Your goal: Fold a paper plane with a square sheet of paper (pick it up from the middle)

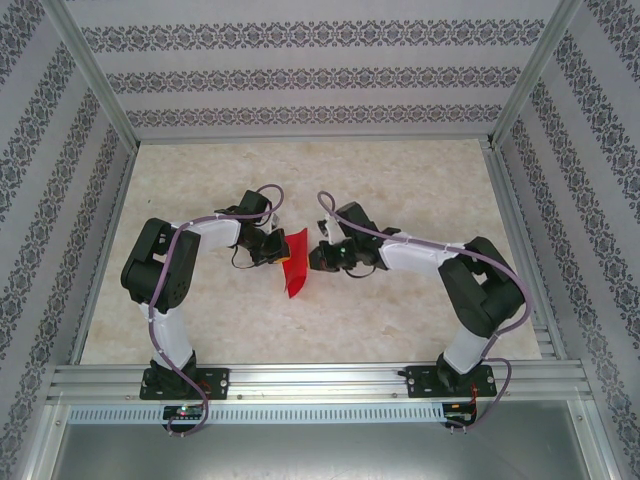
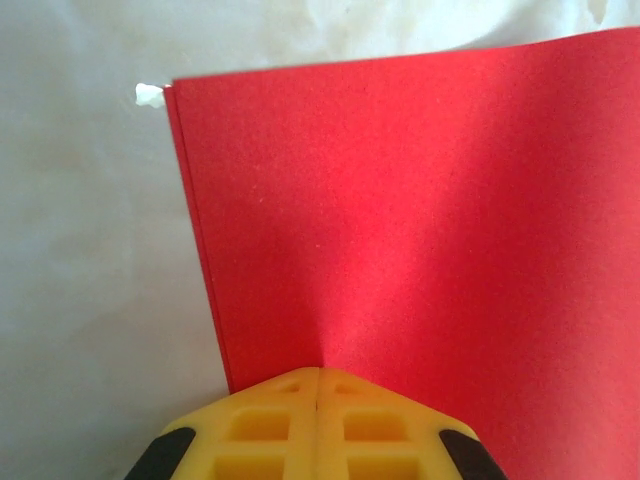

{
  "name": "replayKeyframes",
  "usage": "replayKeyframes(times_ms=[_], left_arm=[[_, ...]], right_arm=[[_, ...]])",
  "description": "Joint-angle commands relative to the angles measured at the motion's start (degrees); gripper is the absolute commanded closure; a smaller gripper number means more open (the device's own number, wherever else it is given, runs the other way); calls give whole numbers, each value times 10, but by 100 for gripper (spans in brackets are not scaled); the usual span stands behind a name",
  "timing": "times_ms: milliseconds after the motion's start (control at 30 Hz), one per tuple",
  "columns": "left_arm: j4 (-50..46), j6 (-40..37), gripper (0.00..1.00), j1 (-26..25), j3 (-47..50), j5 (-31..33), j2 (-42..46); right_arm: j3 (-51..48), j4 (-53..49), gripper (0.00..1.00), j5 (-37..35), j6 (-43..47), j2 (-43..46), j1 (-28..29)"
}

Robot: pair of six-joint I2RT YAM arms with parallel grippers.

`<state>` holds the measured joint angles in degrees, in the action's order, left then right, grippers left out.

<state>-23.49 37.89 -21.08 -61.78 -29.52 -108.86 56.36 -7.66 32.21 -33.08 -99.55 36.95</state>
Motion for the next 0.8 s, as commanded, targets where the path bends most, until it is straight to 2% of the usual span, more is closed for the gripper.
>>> replayKeyframes(times_ms=[0, 267, 400, 533, 767], left_arm=[[-80, -14, 100, -3, 35, 100, -49], [-77, -13, 100, -3, 35, 100, -48], [-80, -14, 100, -3, 36, 102, -44], [-80, -14, 100, -4, 38, 104, -44], [-79, -13, 100, -3, 39, 104, -43]], right_arm=[[35, -36, 97, -6, 11, -24, -8], [14, -101, 93, -126, 23, 38, -41], [21, -67, 91, -91, 14, 27, -26], [62, -28, 92, -38, -17, -43, 6], [116, -9, 95, -33, -41, -130, 24]])
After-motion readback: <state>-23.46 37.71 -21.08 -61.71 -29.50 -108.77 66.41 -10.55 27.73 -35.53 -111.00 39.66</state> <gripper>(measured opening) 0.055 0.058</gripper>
